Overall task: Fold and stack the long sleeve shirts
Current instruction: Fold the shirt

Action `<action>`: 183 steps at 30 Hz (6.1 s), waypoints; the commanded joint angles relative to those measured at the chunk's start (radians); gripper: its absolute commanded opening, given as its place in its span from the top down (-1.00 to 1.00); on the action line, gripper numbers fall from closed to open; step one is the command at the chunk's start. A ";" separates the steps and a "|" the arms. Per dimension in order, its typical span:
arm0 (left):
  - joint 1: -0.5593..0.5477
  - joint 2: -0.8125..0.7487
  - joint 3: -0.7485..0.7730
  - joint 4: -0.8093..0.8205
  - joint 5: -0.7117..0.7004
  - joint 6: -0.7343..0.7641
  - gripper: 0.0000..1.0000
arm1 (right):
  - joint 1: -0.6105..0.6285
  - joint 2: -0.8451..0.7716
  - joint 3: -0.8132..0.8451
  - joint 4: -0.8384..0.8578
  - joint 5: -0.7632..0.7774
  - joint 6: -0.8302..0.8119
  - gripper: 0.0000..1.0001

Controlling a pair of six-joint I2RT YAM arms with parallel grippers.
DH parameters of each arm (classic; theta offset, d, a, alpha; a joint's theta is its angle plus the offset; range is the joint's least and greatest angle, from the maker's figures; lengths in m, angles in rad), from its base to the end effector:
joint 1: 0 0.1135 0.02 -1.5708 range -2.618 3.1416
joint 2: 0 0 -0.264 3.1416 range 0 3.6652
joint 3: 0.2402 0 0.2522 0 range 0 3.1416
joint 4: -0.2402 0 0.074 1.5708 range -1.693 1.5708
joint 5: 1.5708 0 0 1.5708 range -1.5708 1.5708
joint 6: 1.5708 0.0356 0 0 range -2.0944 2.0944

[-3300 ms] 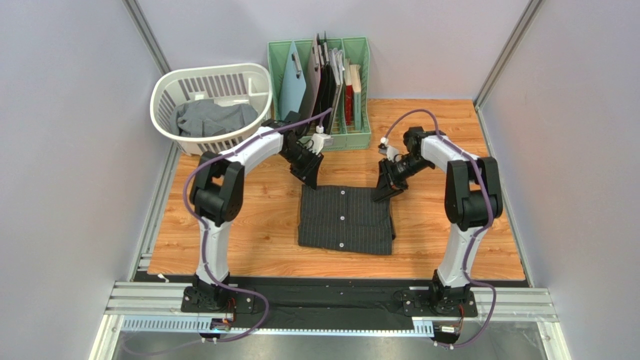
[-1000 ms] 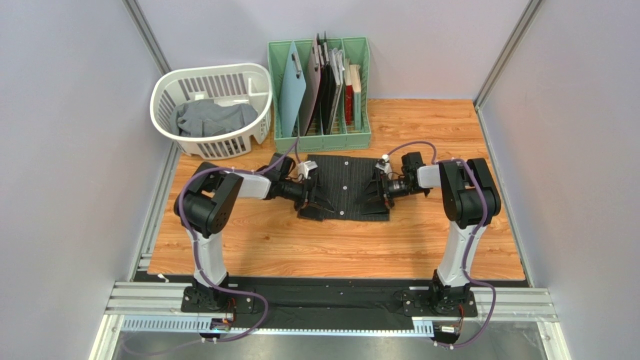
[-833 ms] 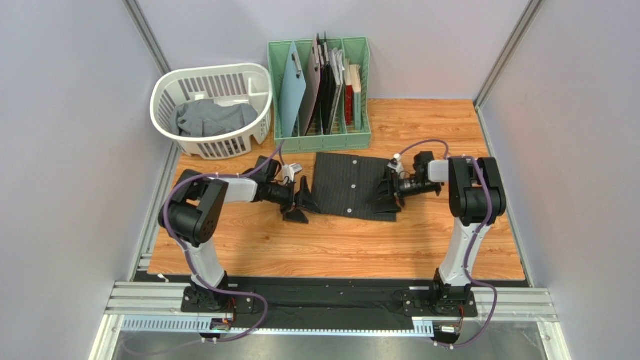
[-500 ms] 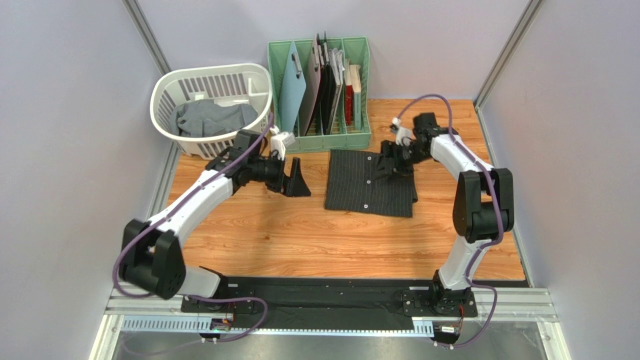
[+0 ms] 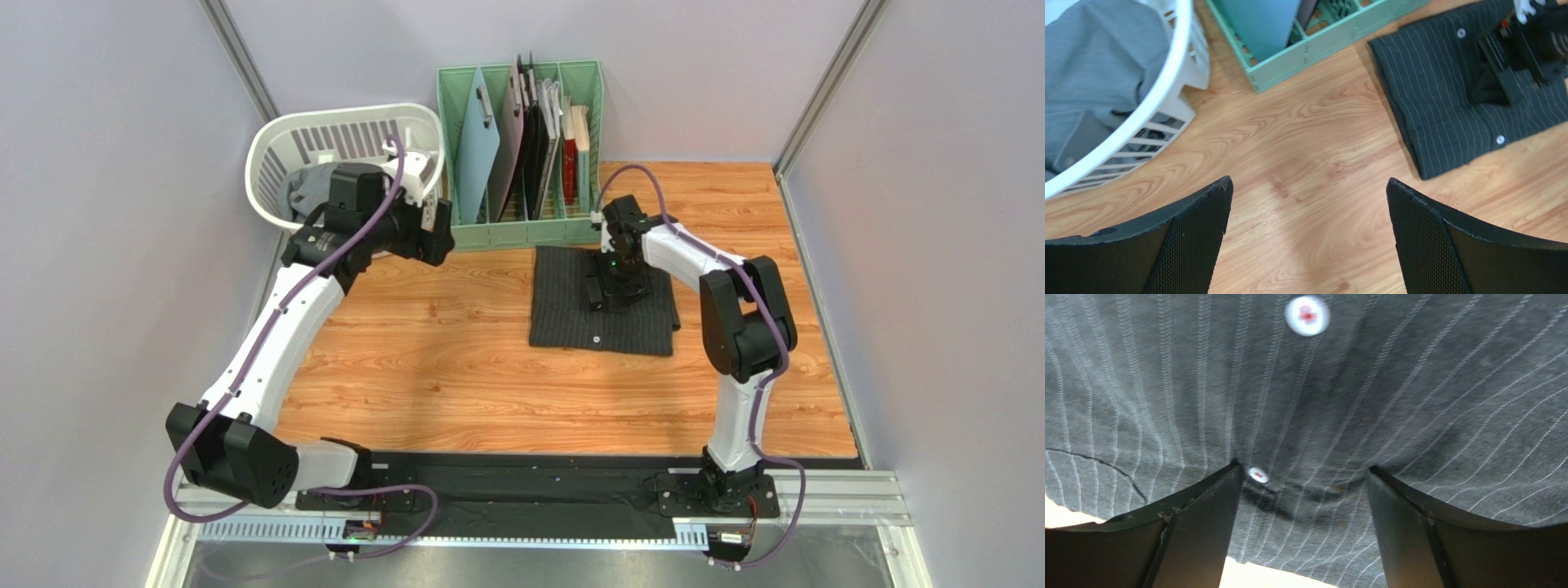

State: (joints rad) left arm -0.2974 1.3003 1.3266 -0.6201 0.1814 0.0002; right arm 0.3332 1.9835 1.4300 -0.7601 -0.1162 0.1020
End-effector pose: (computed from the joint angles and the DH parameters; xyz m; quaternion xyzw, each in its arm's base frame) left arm 0.2688 -0.0891 0.3733 0.1724 0.8634 -0.1483 0.4504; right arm 0.3706 0.1326 0.1718 -0.1216 0.9826 0.0839 0.1126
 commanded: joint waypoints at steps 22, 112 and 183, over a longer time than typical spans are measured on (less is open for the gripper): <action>-0.054 0.304 -0.340 0.353 0.639 -0.379 -0.62 | 0.061 -0.285 -0.172 -0.163 -0.416 -1.031 -0.60; -0.641 0.689 0.461 -0.497 -0.188 -0.061 1.00 | -0.396 -0.574 -0.345 -0.226 -0.602 -0.473 -0.65; -0.052 0.125 0.095 -0.214 0.231 0.204 -0.96 | -0.066 0.098 0.076 -0.177 -0.247 -0.249 -0.34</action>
State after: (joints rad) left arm -0.3576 1.4715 1.3853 -0.8505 0.4286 0.1493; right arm 0.2569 2.0148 1.5345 -0.9230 -0.4191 -0.1493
